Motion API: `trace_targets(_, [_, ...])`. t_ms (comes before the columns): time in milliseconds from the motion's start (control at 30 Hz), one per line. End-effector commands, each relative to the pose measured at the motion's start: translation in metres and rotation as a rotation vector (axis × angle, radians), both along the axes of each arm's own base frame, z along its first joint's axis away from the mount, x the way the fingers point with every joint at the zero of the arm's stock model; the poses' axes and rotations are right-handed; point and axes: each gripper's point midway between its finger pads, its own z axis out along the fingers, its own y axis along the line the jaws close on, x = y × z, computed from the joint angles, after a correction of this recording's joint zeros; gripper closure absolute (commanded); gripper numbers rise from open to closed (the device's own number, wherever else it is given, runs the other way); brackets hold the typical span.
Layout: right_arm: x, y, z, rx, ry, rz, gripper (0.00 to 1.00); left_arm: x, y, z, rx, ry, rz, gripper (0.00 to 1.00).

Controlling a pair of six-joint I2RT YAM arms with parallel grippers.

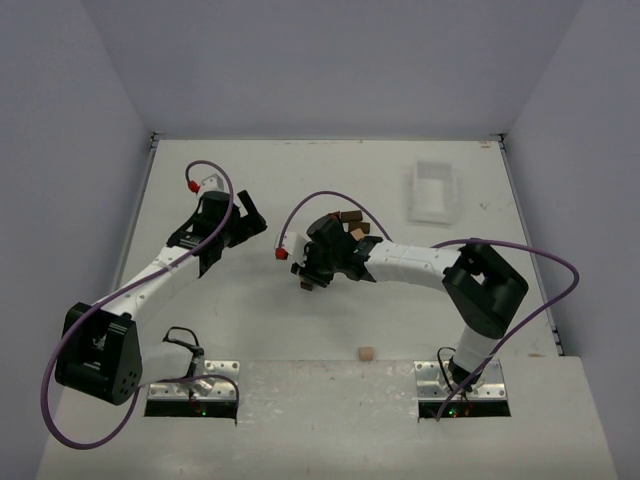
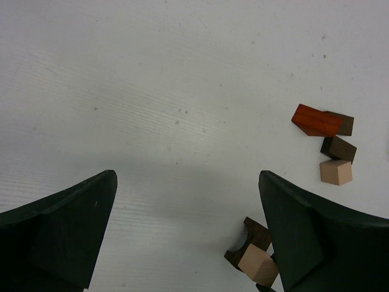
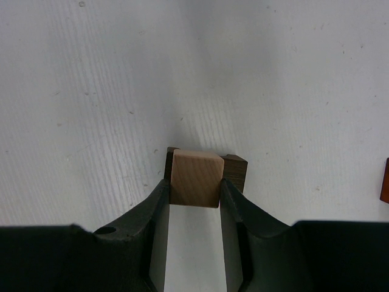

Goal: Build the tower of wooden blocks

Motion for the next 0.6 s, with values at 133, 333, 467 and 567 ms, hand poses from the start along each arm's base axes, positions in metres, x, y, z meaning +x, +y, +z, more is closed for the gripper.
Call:
trace_targets(133, [-0.0003, 0.0084, 0.0121, 0.045, -0.018, 0.008, 0.69, 0.0064, -0.0008, 0.0152, -0.017, -0.062, -0.007, 0.00])
trace_targets(333, [-0.0012, 0.0081, 0.0104, 0.040, -0.014, 0.007, 0.69, 0.0062, -0.0010, 0.0148, -0.018, -0.061, -0.009, 0.00])
trace_targets(467, [-0.0025, 0.0091, 0.0132, 0.051, -0.015, 0.016, 0.69, 0.0062, -0.0013, 0.0150, -0.019, -0.061, -0.010, 0.00])
trace_targets(567, [-0.0033, 0.0089, 0.0135, 0.052, -0.012, 0.017, 0.69, 0.0061, -0.0016, 0.0148, -0.020, -0.061, -0.011, 0.00])
